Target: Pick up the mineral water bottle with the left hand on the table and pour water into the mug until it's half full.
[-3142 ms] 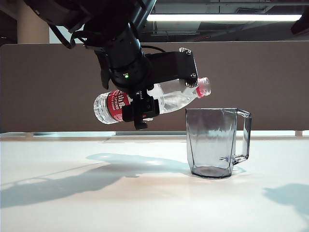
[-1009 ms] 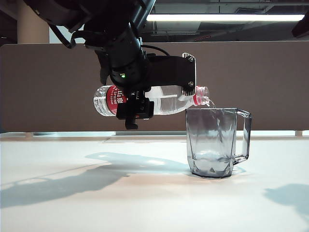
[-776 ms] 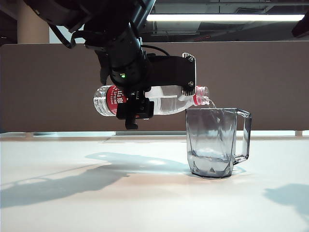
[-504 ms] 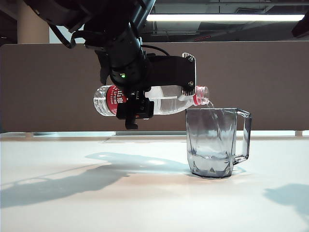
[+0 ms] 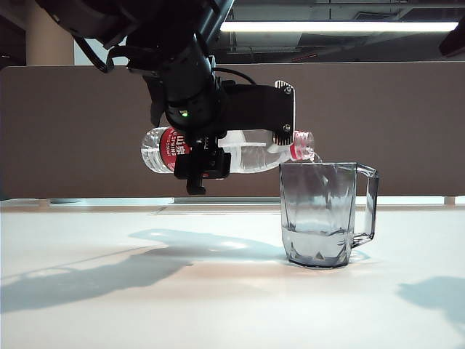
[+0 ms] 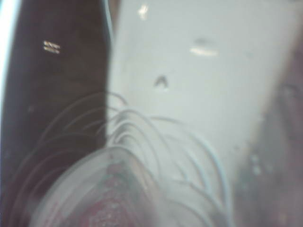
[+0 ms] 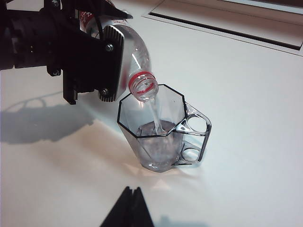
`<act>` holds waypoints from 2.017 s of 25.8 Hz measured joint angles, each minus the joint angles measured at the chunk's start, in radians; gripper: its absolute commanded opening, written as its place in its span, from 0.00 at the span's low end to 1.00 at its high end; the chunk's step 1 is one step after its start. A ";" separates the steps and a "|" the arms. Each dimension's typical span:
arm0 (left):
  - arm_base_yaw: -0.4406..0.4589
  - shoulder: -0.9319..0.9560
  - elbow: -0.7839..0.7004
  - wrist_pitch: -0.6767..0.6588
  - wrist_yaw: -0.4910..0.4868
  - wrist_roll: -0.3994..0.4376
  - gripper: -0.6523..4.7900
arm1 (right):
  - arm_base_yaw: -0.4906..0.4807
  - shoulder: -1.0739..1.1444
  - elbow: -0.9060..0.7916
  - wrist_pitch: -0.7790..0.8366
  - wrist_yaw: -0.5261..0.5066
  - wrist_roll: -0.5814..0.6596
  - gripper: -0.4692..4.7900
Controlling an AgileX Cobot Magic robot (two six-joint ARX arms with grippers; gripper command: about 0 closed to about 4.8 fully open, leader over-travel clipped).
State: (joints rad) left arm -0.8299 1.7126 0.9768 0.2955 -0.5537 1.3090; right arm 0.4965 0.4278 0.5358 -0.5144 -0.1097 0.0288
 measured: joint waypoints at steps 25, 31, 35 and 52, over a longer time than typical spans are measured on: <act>0.000 0.000 0.005 0.019 -0.022 -0.094 0.66 | 0.000 0.000 0.000 0.000 0.000 0.000 0.08; 0.000 0.000 0.005 0.019 0.004 -0.180 0.66 | 0.000 0.000 0.000 0.000 0.000 0.000 0.08; 0.000 0.000 0.005 0.018 0.016 -0.238 0.66 | 0.000 0.000 0.000 0.000 0.000 0.000 0.08; 0.000 0.000 0.005 0.018 0.000 -0.007 0.66 | 0.000 0.000 0.000 0.000 0.000 0.000 0.08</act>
State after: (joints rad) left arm -0.8299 1.7123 0.9813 0.3138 -0.5533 1.3018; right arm 0.4965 0.4278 0.5358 -0.5144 -0.1097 0.0288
